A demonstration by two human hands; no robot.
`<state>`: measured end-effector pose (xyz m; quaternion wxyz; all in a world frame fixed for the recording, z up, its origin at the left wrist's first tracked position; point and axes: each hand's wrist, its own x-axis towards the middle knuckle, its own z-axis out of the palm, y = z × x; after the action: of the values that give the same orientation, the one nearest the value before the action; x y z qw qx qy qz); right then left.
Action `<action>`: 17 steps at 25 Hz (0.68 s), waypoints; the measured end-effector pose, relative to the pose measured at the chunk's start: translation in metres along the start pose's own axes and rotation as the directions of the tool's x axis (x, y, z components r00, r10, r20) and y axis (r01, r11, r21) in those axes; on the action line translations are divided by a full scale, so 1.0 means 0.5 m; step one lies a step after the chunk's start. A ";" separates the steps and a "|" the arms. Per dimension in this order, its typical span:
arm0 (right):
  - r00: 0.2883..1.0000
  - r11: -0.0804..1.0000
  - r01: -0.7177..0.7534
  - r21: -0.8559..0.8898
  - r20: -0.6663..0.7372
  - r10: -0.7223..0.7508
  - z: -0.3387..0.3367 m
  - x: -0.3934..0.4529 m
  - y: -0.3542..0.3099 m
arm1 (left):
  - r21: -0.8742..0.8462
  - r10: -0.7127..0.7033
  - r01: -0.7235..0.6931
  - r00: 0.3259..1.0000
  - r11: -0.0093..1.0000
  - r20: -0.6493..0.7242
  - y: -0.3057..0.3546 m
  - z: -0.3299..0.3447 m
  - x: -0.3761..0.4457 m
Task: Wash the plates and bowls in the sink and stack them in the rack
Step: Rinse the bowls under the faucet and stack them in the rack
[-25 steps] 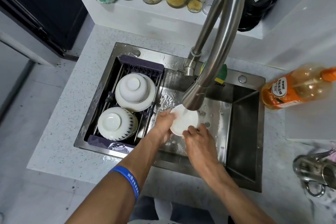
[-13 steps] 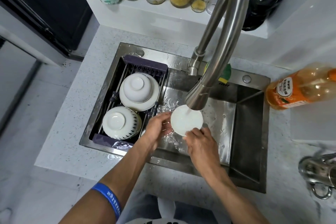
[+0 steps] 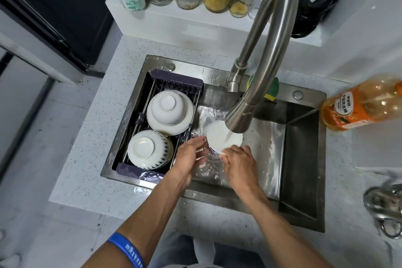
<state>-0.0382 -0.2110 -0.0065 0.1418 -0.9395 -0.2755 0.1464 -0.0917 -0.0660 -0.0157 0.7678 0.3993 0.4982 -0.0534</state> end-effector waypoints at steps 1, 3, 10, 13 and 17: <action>1.000 1.000 0.000 -0.022 0.002 0.000 0.002 -0.001 0.010 | -0.003 0.000 0.000 1.000 1.000 -0.007 0.000 -0.003 0.000; 1.000 0.998 0.002 -0.060 -0.004 -0.002 0.002 -0.008 0.019 | -0.005 -0.003 0.003 1.000 1.000 -0.020 0.000 -0.007 0.000; 0.980 0.985 0.043 -0.167 0.198 -0.010 -0.023 0.037 0.027 | 0.015 -0.036 0.036 0.999 0.999 -0.023 -0.021 -0.029 -0.008; 0.971 0.979 0.121 -0.162 0.227 -0.082 -0.022 0.071 0.006 | -0.002 -0.052 0.052 0.998 0.999 -0.037 -0.030 -0.042 -0.011; 0.938 1.000 -0.007 -0.013 0.345 0.011 -0.021 0.140 -0.013 | 0.043 -0.035 0.037 0.999 0.998 -0.038 -0.030 -0.052 -0.006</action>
<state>0.0190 -0.1684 -0.0084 0.0849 -0.9013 -0.2925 0.3080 -0.1192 -0.0598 -0.0263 0.7483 0.4080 0.5182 -0.0708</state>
